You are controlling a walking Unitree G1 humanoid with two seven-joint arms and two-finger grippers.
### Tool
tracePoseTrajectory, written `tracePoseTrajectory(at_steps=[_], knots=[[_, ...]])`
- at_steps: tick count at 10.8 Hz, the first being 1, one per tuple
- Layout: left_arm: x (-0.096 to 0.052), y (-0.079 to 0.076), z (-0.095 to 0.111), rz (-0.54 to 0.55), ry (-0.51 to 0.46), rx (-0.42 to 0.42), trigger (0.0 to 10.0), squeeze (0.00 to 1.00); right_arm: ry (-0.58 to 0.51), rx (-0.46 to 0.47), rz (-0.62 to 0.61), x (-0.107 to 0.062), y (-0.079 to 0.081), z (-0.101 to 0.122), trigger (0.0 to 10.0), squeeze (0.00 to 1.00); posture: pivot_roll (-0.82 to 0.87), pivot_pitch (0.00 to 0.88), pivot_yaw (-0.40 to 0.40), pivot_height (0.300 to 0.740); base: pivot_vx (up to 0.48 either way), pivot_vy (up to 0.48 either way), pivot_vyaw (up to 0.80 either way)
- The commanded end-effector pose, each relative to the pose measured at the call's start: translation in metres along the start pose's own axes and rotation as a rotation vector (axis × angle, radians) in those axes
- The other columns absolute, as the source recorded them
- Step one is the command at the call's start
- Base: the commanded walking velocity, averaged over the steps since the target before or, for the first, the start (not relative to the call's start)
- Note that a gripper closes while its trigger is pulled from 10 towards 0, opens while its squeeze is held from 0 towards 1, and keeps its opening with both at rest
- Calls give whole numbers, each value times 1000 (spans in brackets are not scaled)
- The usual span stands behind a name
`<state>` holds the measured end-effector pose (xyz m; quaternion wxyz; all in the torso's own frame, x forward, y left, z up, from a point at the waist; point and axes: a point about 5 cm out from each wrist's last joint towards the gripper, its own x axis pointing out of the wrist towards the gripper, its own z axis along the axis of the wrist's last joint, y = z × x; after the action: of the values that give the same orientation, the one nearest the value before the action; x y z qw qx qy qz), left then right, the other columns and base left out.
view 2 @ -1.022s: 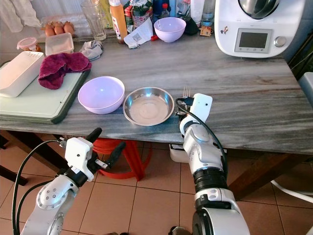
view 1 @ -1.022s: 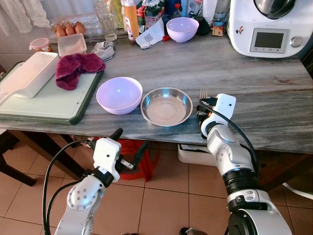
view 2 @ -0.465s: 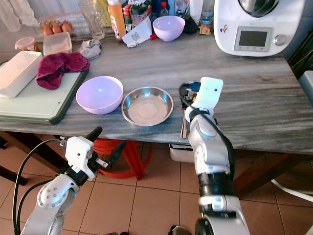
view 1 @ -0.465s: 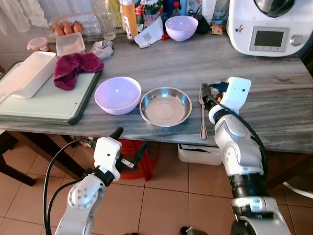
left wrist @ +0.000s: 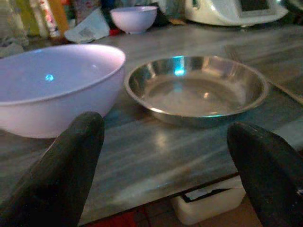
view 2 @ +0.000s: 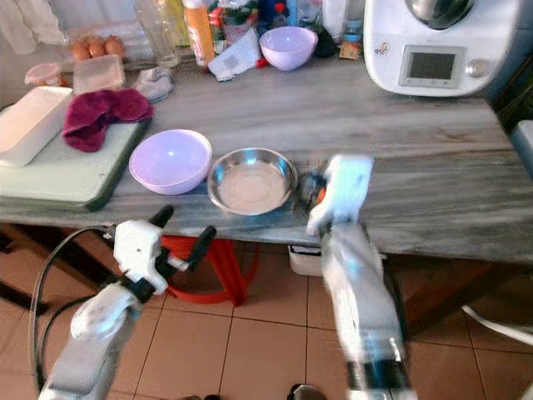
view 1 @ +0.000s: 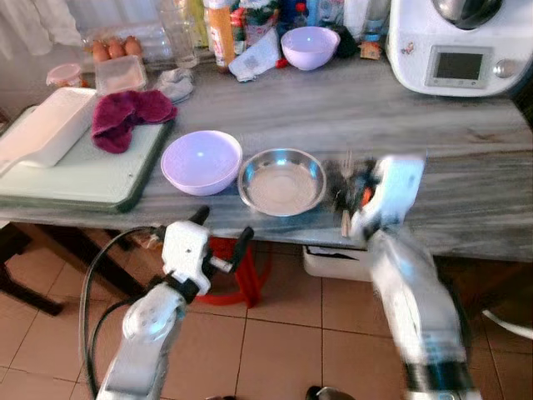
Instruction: Setting the table
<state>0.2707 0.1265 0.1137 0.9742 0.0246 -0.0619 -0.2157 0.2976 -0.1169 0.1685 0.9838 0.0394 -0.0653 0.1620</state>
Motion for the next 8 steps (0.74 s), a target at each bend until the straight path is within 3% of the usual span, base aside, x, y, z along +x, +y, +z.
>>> tracePoseTrajectory(at_steps=[1, 4, 8], knots=[[1, 1, -2, 18, 6, 6, 10000, 0, -8, -20, 42, -5, 6, 4, 10000, 1000, -82, 149, 76, 740, 0, 0, 0], [17, 13, -7, 121, 34, -40, 10000, 0, 63, -41, 132, -38, 6, -5, 10000, 1000, -143, 170, 103, 740, 0, 0, 0], [36, 16, -7, 104, 49, -16, 10000, 0, 108, -20, 207, -53, 14, -6, 10000, 1000, -179, 175, 128, 740, 0, 0, 0]])
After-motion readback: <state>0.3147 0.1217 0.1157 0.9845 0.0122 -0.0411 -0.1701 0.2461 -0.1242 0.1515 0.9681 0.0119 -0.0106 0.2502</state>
